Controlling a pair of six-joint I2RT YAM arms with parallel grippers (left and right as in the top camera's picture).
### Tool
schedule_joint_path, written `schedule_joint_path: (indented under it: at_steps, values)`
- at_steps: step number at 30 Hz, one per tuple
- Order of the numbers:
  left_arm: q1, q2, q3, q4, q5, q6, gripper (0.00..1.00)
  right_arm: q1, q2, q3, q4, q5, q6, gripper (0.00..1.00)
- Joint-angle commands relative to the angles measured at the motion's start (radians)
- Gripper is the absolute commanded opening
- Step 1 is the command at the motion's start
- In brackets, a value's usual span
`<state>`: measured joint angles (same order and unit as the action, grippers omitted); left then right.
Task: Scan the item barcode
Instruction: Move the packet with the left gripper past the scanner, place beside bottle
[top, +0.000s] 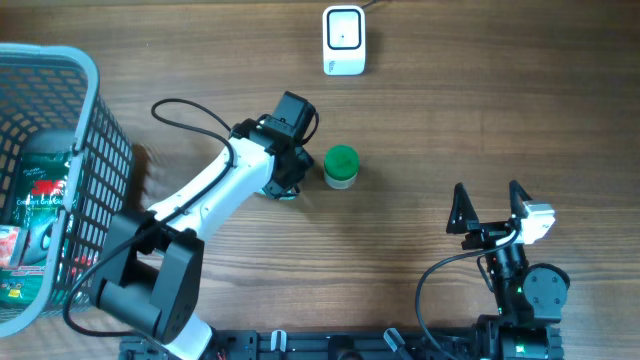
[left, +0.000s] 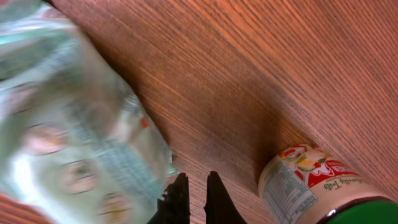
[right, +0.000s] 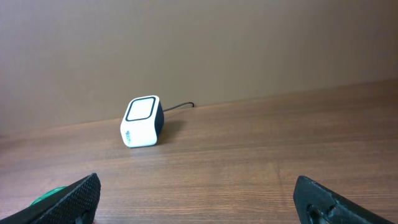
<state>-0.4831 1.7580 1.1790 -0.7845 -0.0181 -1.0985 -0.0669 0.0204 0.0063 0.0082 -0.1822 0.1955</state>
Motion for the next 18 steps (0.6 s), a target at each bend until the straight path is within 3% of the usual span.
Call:
schedule_joint_path:
  at_steps: [1,4,6,8,9,14,16,17,18]
  values:
    - [-0.003,-0.060,0.011,0.000,-0.092,-0.023,0.04,0.000,-0.006,-0.001,0.006,0.003,-0.011,1.00]
    - [0.005,-0.148,0.014,0.008,-0.171,-0.001,0.07,0.000,-0.006,-0.001,0.006,0.003,-0.011,1.00]
    - [0.009,-0.217,0.014,0.008,-0.238,0.025,0.23,0.000,-0.006,-0.001,0.006,0.003,-0.011,1.00]
    - [0.031,-0.304,0.032,0.007,-0.305,0.124,0.88,0.000,-0.006,-0.001,0.006,0.003,-0.012,1.00]
    - [0.052,-0.360,0.057,0.006,-0.360,0.182,1.00,0.000,-0.006,-0.001,0.006,0.003,-0.011,1.00]
    - [0.241,-0.613,0.138,0.040,-0.526,0.247,1.00,0.000,-0.006,-0.001,0.006,0.003,-0.011,1.00]
    - [0.325,-0.665,0.138,0.032,-0.462,0.247,1.00,0.000,-0.006,-0.001,0.006,0.003,-0.011,1.00]
    - [0.356,-0.670,0.138,-0.006,-0.364,0.248,0.74,0.000,-0.006,-0.001,0.005,0.003,-0.011,1.00]
    - [0.366,-0.660,0.133,-0.055,-0.288,0.254,0.33,0.000,-0.006,-0.001,0.006,0.003,-0.011,1.00]
